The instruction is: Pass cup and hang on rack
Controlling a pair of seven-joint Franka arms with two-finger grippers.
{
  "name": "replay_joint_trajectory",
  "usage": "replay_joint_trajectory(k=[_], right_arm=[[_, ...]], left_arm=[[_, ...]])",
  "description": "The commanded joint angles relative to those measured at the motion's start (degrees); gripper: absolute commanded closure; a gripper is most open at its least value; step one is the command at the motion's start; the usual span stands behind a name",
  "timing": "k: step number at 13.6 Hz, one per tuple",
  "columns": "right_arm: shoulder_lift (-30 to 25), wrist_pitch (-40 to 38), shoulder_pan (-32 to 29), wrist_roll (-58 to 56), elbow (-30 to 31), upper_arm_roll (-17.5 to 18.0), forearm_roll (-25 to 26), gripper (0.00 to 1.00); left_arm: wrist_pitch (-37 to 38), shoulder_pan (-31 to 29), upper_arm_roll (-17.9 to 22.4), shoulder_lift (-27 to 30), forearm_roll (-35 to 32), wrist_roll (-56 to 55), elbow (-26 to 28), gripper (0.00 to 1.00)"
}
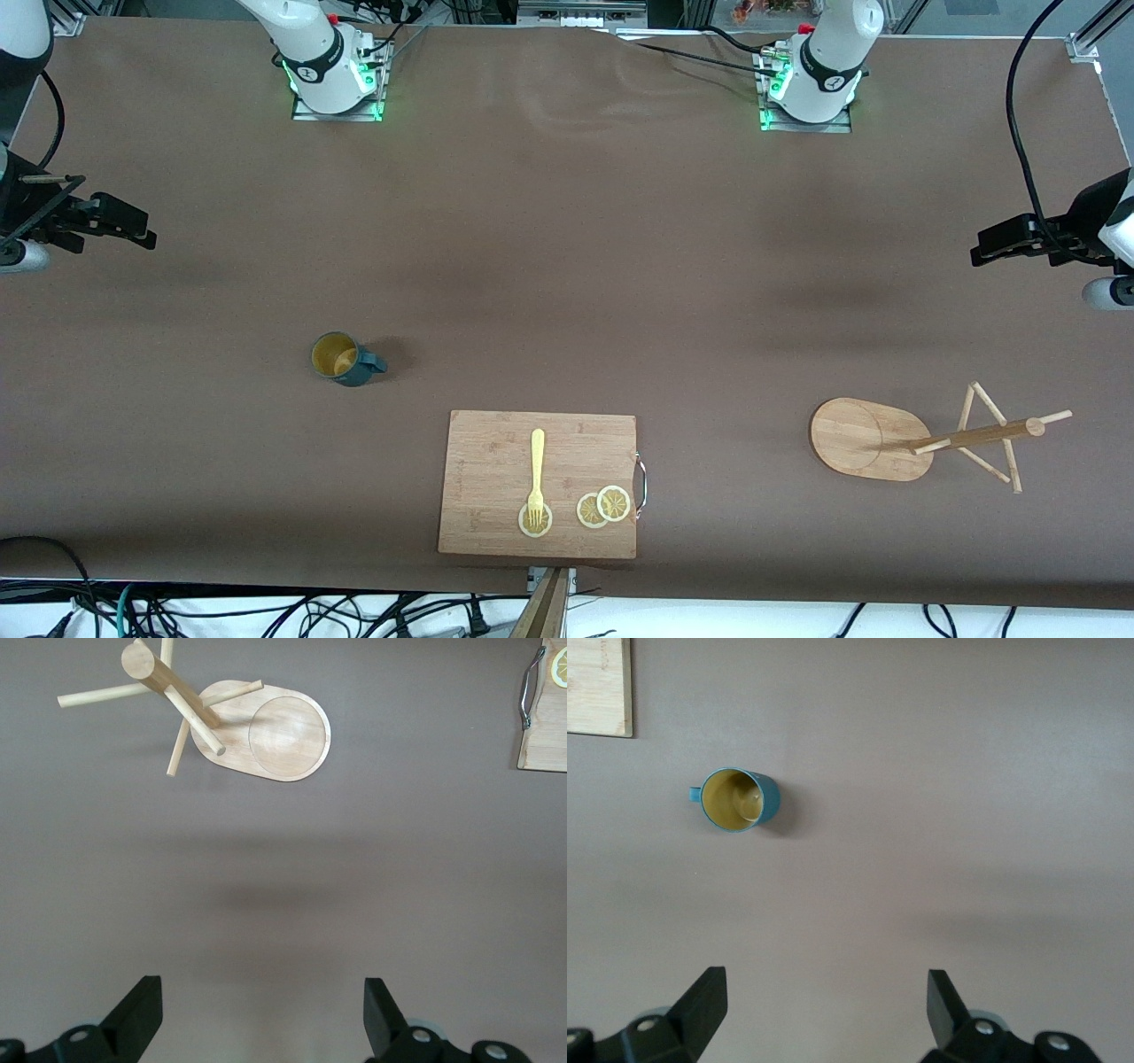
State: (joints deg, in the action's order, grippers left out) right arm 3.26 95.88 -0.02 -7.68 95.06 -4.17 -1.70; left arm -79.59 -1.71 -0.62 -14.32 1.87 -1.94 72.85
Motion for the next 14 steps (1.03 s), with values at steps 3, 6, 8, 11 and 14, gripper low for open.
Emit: replay_joint_trajectory(k=[3, 6, 8, 11, 14], right_arm=[[-0.9, 0.1, -1.1, -0.6, 0.8, 0.9, 0.8, 0.0], [-0.9, -0.2, -0.9, -0.1, 0.6, 1.2, 1.1, 0.0], [-1.0, -0.3, -0.9, -0.1, 0.5, 1.4, 0.9, 0.0], [-1.0, -0.9, -0.9, -0.1, 0.4, 1.5, 0.6, 0.0], [-1.0, -1.9, -0.9, -0.1, 0.0, 1.6, 0.8, 0.0]], left_arm=[[0.7, 0.3, 0.1, -0.8, -1.3, -0.5, -1.9, 0.0], [0.7, 0.3, 0.1, -0.8, -1.3, -0.5, -2.0, 0.0], [0.7, 0.3, 0.1, -0.8, -1.3, -0.5, -2.0, 0.0], [0.7, 0.3, 0.1, -0.8, -1.3, -0.5, -2.0, 0.0], [0.7, 0.3, 0.1, -0.8, -1.3, -0.5, -2.0, 0.0]])
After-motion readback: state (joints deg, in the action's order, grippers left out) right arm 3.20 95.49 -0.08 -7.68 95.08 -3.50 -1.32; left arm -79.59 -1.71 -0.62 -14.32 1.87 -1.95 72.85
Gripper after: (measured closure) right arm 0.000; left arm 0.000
